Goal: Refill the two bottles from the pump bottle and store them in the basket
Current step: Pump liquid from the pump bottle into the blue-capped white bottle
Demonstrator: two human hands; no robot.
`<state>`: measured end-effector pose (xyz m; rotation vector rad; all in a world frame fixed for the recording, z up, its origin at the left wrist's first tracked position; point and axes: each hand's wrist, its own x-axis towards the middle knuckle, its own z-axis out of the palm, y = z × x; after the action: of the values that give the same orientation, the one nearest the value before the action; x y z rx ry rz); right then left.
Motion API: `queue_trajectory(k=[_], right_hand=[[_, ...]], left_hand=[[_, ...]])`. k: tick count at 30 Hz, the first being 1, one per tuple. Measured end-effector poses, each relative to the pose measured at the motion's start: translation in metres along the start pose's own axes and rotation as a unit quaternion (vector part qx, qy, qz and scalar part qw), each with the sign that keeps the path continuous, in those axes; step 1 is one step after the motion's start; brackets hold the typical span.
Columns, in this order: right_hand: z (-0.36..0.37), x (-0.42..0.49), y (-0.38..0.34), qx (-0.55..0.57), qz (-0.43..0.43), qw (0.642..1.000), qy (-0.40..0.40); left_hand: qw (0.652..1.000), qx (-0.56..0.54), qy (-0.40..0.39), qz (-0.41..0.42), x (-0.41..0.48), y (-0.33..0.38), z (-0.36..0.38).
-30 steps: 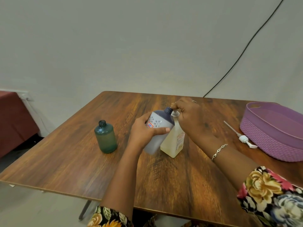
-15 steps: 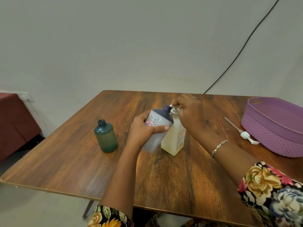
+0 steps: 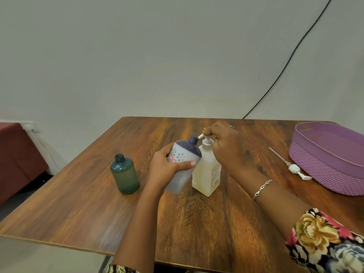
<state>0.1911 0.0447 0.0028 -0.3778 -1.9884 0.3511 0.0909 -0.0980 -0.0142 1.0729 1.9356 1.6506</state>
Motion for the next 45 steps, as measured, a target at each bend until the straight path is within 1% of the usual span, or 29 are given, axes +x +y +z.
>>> queue_trajectory(k=[6, 11, 18, 23, 28, 33, 35, 38, 45], right_hand=[[-0.001, -0.011, -0.003, 0.019, 0.005, 1.000, 0.007], [-0.005, -0.010, -0.005, 0.025, 0.039, 0.999, -0.022], [-0.012, -0.019, -0.003, 0.066, 0.086, 0.993, -0.057], [-0.012, -0.041, -0.002, 0.106, 0.089, 0.988, -0.061], [-0.017, -0.057, -0.007, 0.184, 0.115, 0.973, -0.077], [-0.021, -0.076, -0.016, 0.263, 0.151, 0.943, -0.136], [-0.023, -0.081, -0.018, 0.274, 0.161, 0.936, -0.152], [-0.026, -0.087, -0.022, 0.292, 0.176, 0.929, -0.141], [-0.029, -0.100, -0.024, 0.332, 0.234, 0.911, -0.073]], left_hand=[[1.000, -0.027, -0.004, 0.014, -0.004, -0.003, 0.004], [0.998, -0.063, -0.008, 0.019, -0.008, -0.003, 0.012], [0.996, -0.087, 0.008, 0.033, -0.006, -0.008, 0.016], [0.993, -0.111, 0.005, 0.037, -0.011, -0.011, 0.019], [0.986, -0.156, 0.002, 0.054, -0.021, -0.006, 0.023], [0.978, -0.195, -0.009, 0.073, -0.031, 0.001, 0.029], [0.974, -0.212, -0.014, 0.075, -0.034, 0.001, 0.033], [0.970, -0.229, -0.026, 0.074, -0.037, 0.000, 0.039], [0.969, -0.224, -0.050, 0.095, -0.042, -0.005, 0.063]])
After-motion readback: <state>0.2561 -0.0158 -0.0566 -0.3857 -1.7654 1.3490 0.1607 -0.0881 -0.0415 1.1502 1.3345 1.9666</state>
